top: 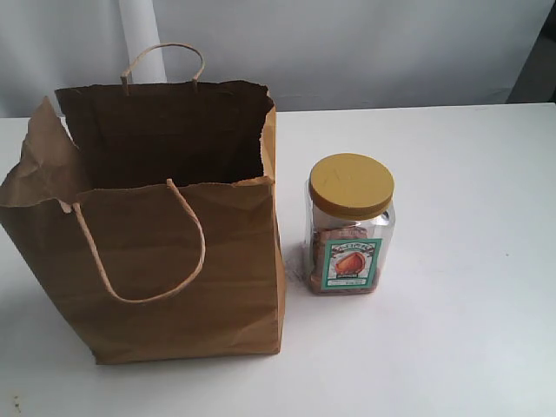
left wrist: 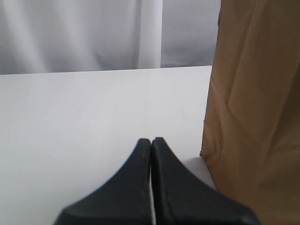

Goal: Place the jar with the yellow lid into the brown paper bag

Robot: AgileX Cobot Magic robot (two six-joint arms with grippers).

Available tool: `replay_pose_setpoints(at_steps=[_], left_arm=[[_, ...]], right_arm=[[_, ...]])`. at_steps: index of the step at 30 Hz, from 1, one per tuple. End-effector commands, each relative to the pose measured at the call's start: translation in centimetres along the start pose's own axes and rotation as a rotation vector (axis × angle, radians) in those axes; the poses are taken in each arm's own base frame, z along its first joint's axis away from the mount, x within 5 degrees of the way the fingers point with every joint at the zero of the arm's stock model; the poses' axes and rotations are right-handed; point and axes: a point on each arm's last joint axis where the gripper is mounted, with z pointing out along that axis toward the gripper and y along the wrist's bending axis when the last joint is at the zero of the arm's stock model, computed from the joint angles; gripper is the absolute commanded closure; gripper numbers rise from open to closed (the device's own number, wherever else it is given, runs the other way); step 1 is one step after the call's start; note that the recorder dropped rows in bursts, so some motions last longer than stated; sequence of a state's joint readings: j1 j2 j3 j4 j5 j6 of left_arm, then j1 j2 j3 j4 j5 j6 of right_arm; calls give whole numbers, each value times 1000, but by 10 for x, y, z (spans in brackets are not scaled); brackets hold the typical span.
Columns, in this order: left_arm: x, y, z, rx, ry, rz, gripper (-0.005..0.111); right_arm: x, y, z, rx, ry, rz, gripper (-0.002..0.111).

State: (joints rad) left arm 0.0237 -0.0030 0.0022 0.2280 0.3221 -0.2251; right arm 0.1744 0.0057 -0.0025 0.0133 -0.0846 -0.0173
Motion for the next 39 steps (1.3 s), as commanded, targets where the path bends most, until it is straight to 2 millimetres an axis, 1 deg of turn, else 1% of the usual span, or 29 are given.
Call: replay_pose_setpoints(at_steps=[1,5,8,10,12,13,14,15,16,17,18,20,21,22,23,24,25,26,27,28,29,30,33,35,39], left_arm=[[-1,0,0,5,-5,-7,106],[-1,0,0,5,-5,-7,106],[-1,0,0,5,-5,-7,106],[-1,0,0,5,-5,-7,106],[-1,0,0,5,-5,-7,106],[-1,0,0,5,-5,-7,106],[-1,0,0,5,-5,-7,106],[-1,0,0,5,-5,-7,106],[-1,0,0,5,-5,-7,106],[-1,0,0,5,-5,-7,106],[-1,0,0,5,-5,-7,106],[-1,0,0,5,-5,-7,106],[-1,0,0,5,-5,-7,106],[-1,0,0,5,-5,-7,106],[-1,0,0,5,-5,-7,106],[-1,0,0,5,-5,-7,106],[-1,0,0,5,-5,-7,106],[-1,0,0,5,-5,-7,106],[-1,0,0,5,-5,-7,106],[-1,0,0,5,-5,-7,106],[-1,0,0,5,-5,-7,106],[-1,0,0,5,-5,-7,106],[-1,0,0,5,-5,-7,106],[-1,0,0,5,-5,-7,106],[-1,0,0,5,-5,-7,106]], right_arm=[[-8,-2,-1,19,-82,170,108],[-27,0,-2,3,-22,223,108],[-54,2,-8,-19,35,177,108],[-71,3,-7,-23,106,151,108],[-89,4,-2,-30,209,143,108],[-101,5,4,-34,288,139,108],[-112,5,14,-40,362,119,108],[-118,6,22,-48,417,90,108],[-128,6,43,-63,530,50,108],[-132,7,63,-73,659,42,108],[-133,7,75,-77,724,42,108],[-136,7,97,-87,812,39,108],[-139,7,115,-90,858,39,108],[-143,7,130,-91,869,39,108],[-145,7,153,-102,898,21,108],[-143,7,164,-110,925,9,108],[-143,8,181,-119,959,-1,108],[-142,8,194,-123,990,-2,108],[-138,8,215,-128,1038,-1,108],[-134,8,229,-132,1077,0,108],[-131,8,239,-135,1106,0,108],[-124,8,256,-141,1165,1,108],[-103,7,287,-148,1272,-8,108],[-87,9,298,-159,1314,-6,108],[-57,9,311,-172,1393,-16,108]])
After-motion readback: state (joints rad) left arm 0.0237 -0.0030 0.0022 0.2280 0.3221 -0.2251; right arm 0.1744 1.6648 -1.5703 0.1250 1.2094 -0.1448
